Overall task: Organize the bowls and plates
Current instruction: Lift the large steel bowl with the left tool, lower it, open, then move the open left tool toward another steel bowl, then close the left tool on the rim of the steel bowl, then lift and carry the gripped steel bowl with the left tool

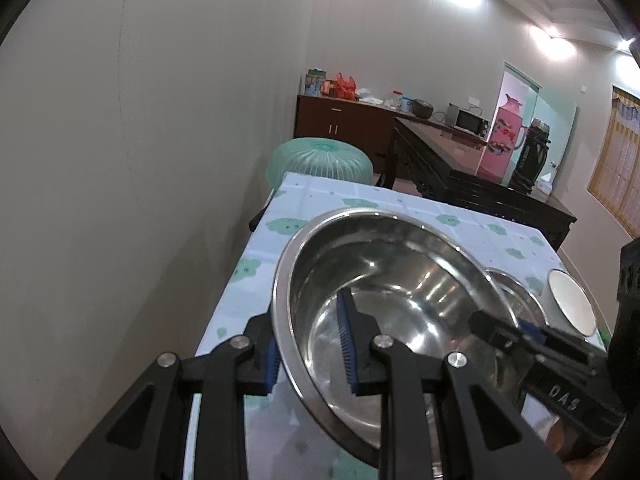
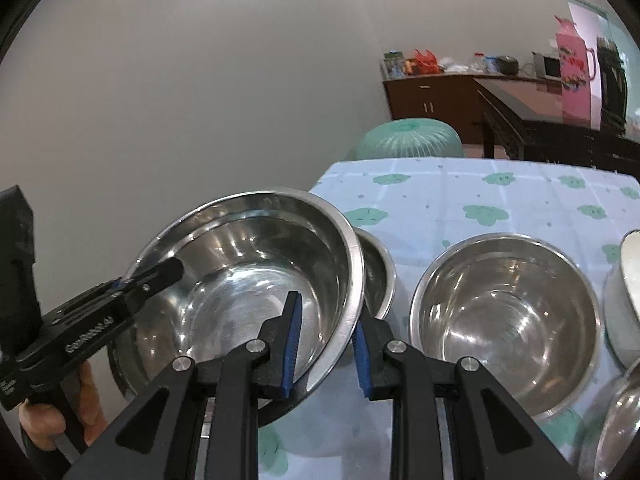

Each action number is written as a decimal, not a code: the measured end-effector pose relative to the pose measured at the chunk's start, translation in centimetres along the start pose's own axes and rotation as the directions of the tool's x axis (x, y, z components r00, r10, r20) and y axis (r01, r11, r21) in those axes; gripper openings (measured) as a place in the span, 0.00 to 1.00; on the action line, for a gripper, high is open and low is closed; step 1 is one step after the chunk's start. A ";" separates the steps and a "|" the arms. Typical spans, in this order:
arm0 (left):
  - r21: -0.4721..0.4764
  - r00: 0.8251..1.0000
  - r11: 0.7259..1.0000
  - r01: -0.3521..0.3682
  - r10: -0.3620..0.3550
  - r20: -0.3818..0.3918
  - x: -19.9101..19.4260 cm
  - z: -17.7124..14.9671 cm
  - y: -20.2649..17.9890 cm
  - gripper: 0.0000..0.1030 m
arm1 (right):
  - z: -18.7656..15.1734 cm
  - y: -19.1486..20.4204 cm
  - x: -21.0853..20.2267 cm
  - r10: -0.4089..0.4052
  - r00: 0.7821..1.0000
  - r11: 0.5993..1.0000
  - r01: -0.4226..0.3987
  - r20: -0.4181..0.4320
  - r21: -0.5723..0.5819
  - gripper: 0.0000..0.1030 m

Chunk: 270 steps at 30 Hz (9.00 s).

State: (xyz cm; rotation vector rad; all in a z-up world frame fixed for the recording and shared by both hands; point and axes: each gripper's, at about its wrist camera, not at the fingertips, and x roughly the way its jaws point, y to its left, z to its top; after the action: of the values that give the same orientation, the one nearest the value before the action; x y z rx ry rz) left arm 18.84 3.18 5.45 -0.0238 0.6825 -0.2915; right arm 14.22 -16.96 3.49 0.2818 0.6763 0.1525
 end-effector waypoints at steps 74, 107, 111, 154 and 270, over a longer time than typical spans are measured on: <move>0.076 0.965 0.965 -0.249 0.242 0.098 0.1 -8.4 -4.6 0.53 | -7.4 -1.0 -6.4 -0.222 0.948 0.974 0.226 0.228 0.009 0.66; 0.118 0.996 0.989 -0.083 0.086 -0.015 -2.6 -13.2 -10.5 0.53 | -12.0 -5.0 -10.4 -0.169 0.983 0.985 0.166 0.073 0.047 0.66; 0.111 0.999 0.994 -0.008 0.013 -0.045 -2.5 -11.9 -12.0 0.51 | -10.9 -6.9 -12.4 -0.162 0.986 0.987 0.161 0.041 0.016 0.66; -0.111 0.950 0.992 0.065 -0.096 -0.299 10.1 -6.3 -17.2 0.20 | 1.1 -18.8 -1.0 -0.183 0.921 0.976 0.211 -0.343 0.045 0.27; 0.002 0.983 0.987 -0.161 0.161 -0.084 9.0 -0.7 -1.9 0.11 | 1.8 -1.9 5.5 -0.144 0.955 0.986 0.161 -0.259 0.044 0.19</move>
State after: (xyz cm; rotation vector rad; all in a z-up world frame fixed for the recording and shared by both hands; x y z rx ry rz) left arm 24.60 -1.01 -0.44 0.0392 0.7643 -0.1358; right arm 19.67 -17.91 0.96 0.2728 0.9570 0.0183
